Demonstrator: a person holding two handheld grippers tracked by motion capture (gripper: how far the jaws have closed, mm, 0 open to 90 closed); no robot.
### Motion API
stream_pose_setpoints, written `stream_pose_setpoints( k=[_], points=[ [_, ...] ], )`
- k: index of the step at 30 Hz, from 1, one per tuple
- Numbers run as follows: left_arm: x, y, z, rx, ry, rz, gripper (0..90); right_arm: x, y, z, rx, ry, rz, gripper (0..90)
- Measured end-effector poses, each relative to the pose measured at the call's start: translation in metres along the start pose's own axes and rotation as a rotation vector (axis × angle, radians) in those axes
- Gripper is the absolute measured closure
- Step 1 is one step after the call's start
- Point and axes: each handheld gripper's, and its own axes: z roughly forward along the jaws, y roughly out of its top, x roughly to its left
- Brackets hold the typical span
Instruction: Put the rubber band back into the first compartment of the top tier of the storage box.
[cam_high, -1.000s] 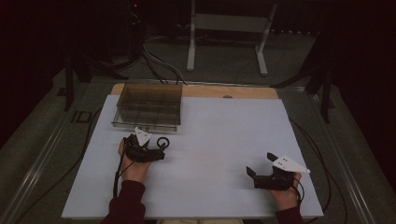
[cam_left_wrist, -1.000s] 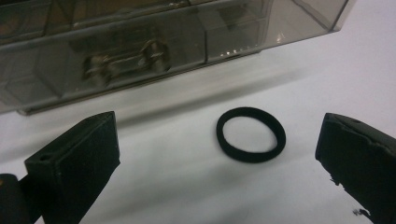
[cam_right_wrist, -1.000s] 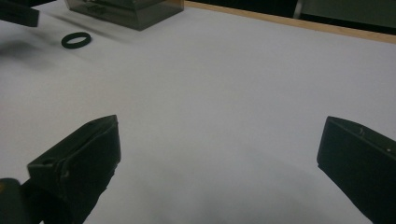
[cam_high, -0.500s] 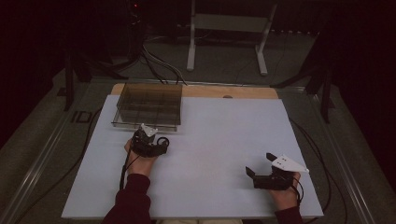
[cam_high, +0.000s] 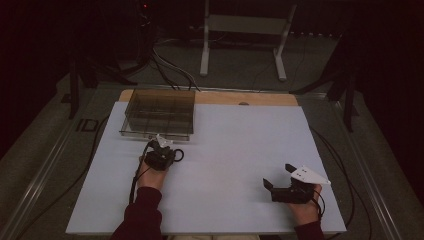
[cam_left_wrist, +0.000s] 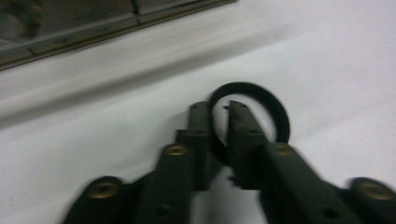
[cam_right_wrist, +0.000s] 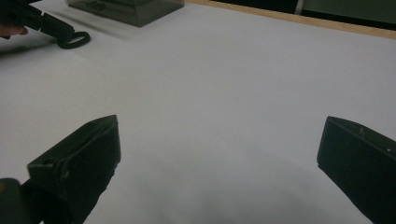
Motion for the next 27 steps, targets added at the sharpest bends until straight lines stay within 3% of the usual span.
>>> stream_pose_setpoints(
  k=[6,7,9,27],
  points=[
    [0.001,0.001,0.0,0.007,-0.007,0.001,88.8,0.0,0.0,0.0,0.0,0.001,0.0,0.0],
    [0.003,0.0,-0.004,0.005,-0.039,-0.012,88.8,0.0,0.0,0.0,0.0,0.001,0.0,0.0],
    [0.003,0.0,-0.006,-0.001,-0.04,-0.011,89.3,0.0,0.0,0.0,-0.001,0.0,0.002,0.0],
    [0.008,0.005,-0.045,-0.095,-0.056,0.001,89.2,0.0,0.0,-0.001,-0.003,0.001,0.002,0.0]
  ],
)
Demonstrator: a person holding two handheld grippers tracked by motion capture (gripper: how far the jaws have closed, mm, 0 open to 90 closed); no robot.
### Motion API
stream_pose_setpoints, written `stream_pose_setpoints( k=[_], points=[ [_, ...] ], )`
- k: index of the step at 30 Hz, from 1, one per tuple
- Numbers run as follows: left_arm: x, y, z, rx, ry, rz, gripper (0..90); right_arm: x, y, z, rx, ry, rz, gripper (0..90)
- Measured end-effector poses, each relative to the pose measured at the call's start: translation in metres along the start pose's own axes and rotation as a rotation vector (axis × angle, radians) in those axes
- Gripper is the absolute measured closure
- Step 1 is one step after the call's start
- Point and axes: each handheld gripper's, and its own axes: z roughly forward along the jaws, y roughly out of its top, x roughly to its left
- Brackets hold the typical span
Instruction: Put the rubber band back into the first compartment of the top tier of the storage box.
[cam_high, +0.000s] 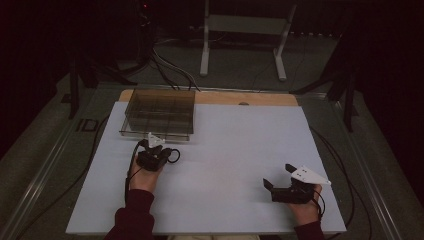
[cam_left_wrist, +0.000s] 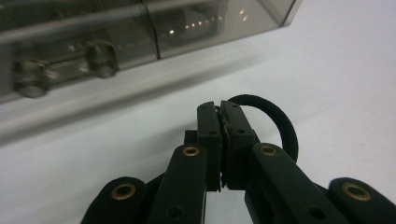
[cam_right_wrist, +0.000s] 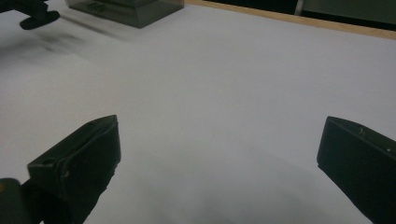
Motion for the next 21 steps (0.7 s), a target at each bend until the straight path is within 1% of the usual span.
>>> stream_pose_setpoints(
  k=[1,3,4,5,10,12,16,17,18,21],
  points=[
    [0.001,0.001,-0.003,-0.006,0.003,0.003,89.2,0.0,0.0,0.0,0.0,0.0,0.0,0.0],
    [0.003,0.005,-0.009,-0.027,0.001,-0.003,89.1,0.0,0.0,0.0,0.001,0.001,0.001,0.0],
    [0.003,0.005,-0.009,-0.027,0.001,-0.003,89.2,0.0,0.0,0.0,0.001,0.001,0.001,0.0],
    [0.004,0.008,-0.013,-0.042,0.001,-0.009,89.1,0.0,0.0,0.0,0.001,0.0,0.002,0.0],
    [0.007,0.013,-0.02,-0.058,0.002,-0.009,89.1,-0.001,-0.001,0.0,-0.001,0.002,0.011,0.0],
    [0.009,0.018,-0.024,-0.074,0.0,-0.012,89.0,-0.001,-0.001,0.0,0.001,0.002,0.013,0.0],
    [0.011,0.022,-0.029,-0.092,0.005,-0.016,89.0,-0.001,0.0,0.0,0.002,0.001,0.011,0.0],
    [0.013,0.025,-0.033,-0.103,0.004,-0.023,89.0,0.0,0.0,0.0,0.004,-0.001,0.002,0.0],
    [0.013,0.025,-0.033,-0.103,0.004,-0.023,89.0,0.002,0.0,0.0,0.006,-0.006,-0.01,0.0],
    [0.018,0.029,-0.038,-0.117,0.007,-0.034,89.0,0.004,0.0,0.001,0.006,-0.002,-0.013,0.0]
  ],
)
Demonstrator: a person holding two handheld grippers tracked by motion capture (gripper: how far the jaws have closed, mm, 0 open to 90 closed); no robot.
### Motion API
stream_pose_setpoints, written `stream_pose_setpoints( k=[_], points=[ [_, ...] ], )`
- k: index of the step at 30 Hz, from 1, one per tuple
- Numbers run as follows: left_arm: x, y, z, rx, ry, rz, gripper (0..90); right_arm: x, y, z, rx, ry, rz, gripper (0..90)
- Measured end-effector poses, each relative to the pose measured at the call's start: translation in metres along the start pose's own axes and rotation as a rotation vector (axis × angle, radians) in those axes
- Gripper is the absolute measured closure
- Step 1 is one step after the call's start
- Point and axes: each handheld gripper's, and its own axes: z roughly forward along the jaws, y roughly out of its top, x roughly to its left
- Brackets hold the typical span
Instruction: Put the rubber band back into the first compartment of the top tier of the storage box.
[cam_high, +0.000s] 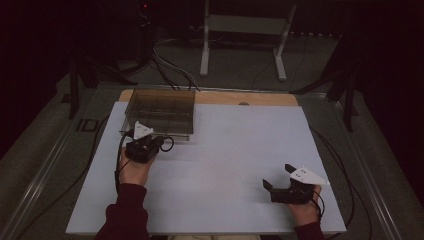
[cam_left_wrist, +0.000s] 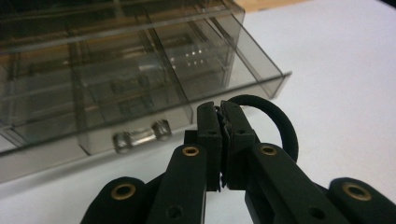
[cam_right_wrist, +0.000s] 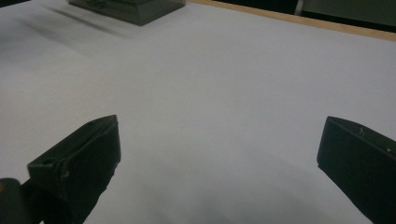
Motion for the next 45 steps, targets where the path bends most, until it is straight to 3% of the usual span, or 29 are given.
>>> stream_pose_setpoints(
  k=[13,45],
  points=[
    [0.016,0.014,-0.013,-0.035,0.023,-0.017,89.1,-0.001,0.0,0.0,-0.005,-0.002,0.011,0.0],
    [0.045,0.031,-0.013,-0.045,0.096,0.013,89.0,-0.002,0.0,-0.001,-0.009,-0.008,0.019,0.0]
  ],
)
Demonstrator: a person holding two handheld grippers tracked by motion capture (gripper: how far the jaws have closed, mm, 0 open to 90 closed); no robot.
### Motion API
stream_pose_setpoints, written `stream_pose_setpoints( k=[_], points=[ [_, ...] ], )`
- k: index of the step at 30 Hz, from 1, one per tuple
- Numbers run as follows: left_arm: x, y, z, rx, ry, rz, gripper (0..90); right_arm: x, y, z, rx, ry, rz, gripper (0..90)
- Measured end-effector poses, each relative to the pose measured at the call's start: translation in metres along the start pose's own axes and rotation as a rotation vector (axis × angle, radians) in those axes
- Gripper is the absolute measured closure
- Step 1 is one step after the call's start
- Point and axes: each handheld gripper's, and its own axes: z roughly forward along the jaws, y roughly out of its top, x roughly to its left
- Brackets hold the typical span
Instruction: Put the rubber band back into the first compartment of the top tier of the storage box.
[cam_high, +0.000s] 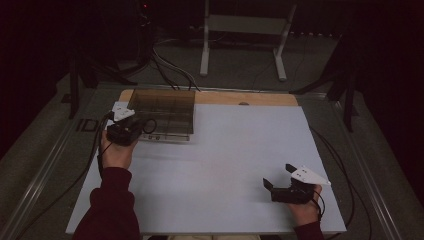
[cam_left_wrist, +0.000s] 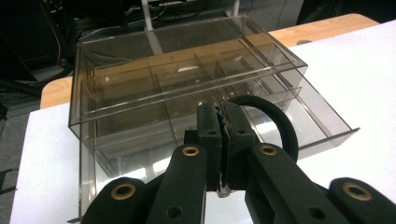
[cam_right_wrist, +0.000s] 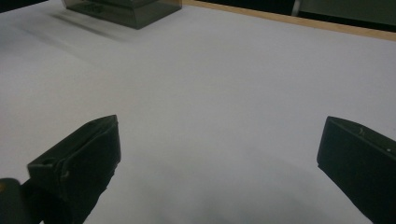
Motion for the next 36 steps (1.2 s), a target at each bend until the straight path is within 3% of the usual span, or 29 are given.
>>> stream_pose_setpoints(
  k=[10,24,36],
  points=[
    [0.007,0.003,0.005,-0.003,0.042,-0.003,89.0,0.0,0.0,0.0,0.0,0.0,0.0,0.0],
    [0.02,0.0,0.016,0.053,0.105,0.0,88.9,0.0,0.0,0.0,0.002,0.001,0.001,0.0],
    [0.03,-0.001,0.021,0.076,0.129,-0.006,88.9,0.0,0.0,0.0,0.003,0.003,0.002,0.0]
  ],
)
